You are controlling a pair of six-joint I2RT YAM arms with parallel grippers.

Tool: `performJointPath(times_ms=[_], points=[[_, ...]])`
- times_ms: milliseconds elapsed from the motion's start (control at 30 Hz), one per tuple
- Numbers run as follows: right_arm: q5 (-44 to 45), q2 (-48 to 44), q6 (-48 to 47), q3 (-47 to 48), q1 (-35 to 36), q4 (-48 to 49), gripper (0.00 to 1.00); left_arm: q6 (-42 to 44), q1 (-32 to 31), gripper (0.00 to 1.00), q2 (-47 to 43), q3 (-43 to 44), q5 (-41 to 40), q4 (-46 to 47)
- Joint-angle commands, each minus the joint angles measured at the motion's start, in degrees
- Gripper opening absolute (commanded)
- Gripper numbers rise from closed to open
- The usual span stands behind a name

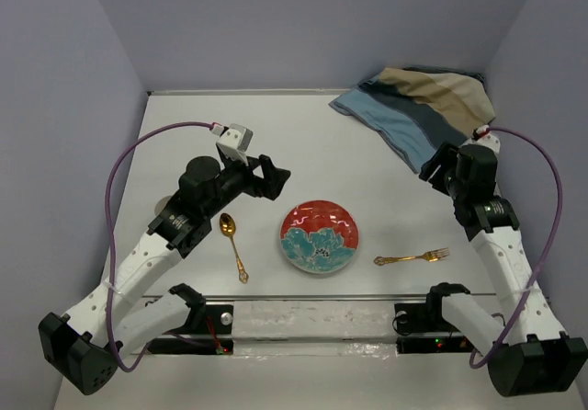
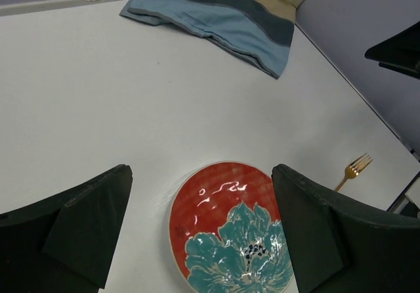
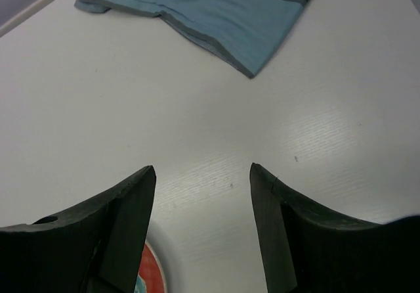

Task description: Set the dinner table for one person

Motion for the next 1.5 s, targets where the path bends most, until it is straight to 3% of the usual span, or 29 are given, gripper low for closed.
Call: performJointPath(times_ms=[0,100,233,400,967,1100,1133,1233,1467], points=[[5.71,6.09,1.78,0.26,-0.03,8.77,0.63,0.95,-0.22,0.99,-0.84,1.36,1.59,1.64],[5.98,11.46,2.39,1.05,-3.45,11.86,0.62,0.78,-0.22,0.99,-1.36,0.92,0.71,1.91],[-1.65,21.64,3.01,3.68,-10.57,17.13,0.51,-0.27,-0.22,0.99,-2.33,-0.13,0.1,3.14],[-4.39,31.66,3.01,7.1,-15.67,19.5,0.5,-0.63,-0.22,0.99,-1.98,-0.22,-0.26,3.14],[-10.28,61.04,6.17,23.1,-17.35,21.96,0.46,-0.46,-0.04,0.97,-0.75,-0.13,-0.7,2.79],[-13.79,63.6,7.4,24.69,-17.35,22.58,0.25,-0.45,0.14,0.95,-0.66,-0.13,-0.7,2.79],[-14.49,63.51,7.84,24.17,-17.35,23.02,0.12,-0.54,0.05,0.96,-0.66,-0.13,-0.7,2.79],[-17.39,62.46,9.51,22.33,-16.74,25.21,0.0,-0.72,0.14,0.95,-0.66,-0.04,-0.61,2.79],[-21.7,60.43,16.79,16.43,-3.75,33.38,0.0,-1.42,1.63,0.88,-0.4,0.13,-3.68,1.65]])
